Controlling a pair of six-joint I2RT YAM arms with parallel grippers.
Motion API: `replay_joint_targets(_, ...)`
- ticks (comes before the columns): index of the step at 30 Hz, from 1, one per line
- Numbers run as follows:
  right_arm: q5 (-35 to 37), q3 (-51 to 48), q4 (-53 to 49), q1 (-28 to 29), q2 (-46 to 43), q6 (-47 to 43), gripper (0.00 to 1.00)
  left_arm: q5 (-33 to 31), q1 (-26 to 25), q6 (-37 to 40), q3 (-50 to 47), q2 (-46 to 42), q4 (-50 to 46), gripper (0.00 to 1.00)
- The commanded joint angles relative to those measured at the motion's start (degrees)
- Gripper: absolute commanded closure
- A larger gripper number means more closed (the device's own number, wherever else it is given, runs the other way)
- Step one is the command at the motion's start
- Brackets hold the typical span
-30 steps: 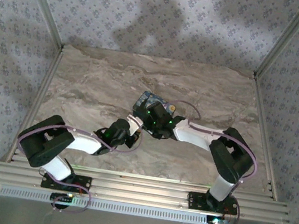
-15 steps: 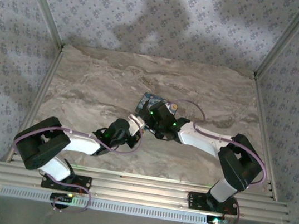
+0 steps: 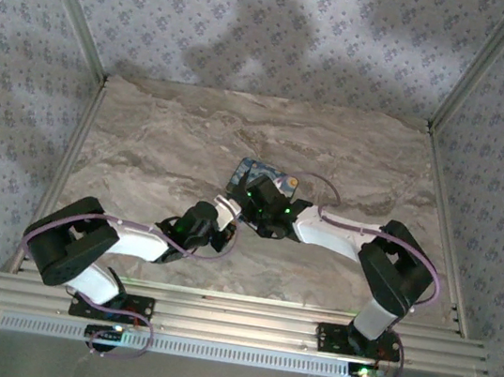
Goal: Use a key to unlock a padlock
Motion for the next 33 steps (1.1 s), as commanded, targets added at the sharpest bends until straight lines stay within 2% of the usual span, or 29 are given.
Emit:
replay_joint_targets(1, -0.54, 0.99, -0.75, 1.48, 1.59, 0.37, 0.5, 2.17, -1.02, 0.33, 0.9, -1.23, 4.98, 1.0)
replay_joint_targets(5, -0.09, 1.07, -2.44, 1.57, 0.37, 0.12, 0.46, 1.04, -1.02, -0.13, 0.84, -1.44, 4.87, 1.0)
replay_joint_targets(15, -0.55, 0.98, -3.05, 1.67, 0.08, 0.4, 0.55, 2.79, -1.02, -3.73, -0.71, -3.11, 10.38, 1.0)
replay_joint_targets(24, -1.25, 0.51, -1.97, 1.66, 1.05, 0.94, 0.55, 4.28, -1.11, -6.59, -1.8, -3.02, 13.65, 1.0)
replay_joint_targets(30, -1.21, 0.1, -2.29, 1.62, 0.39, 0.72, 0.82, 3.82, -1.72, -6.18, -1.45, -1.44, 13.68, 1.0)
replay_joint_targets(33, -1.12, 0.03, -2.94, 1.48, 0.0, 0.38, 0.89, 3.49, -1.88, -5.84, -1.55, -1.27, 13.38, 1.0)
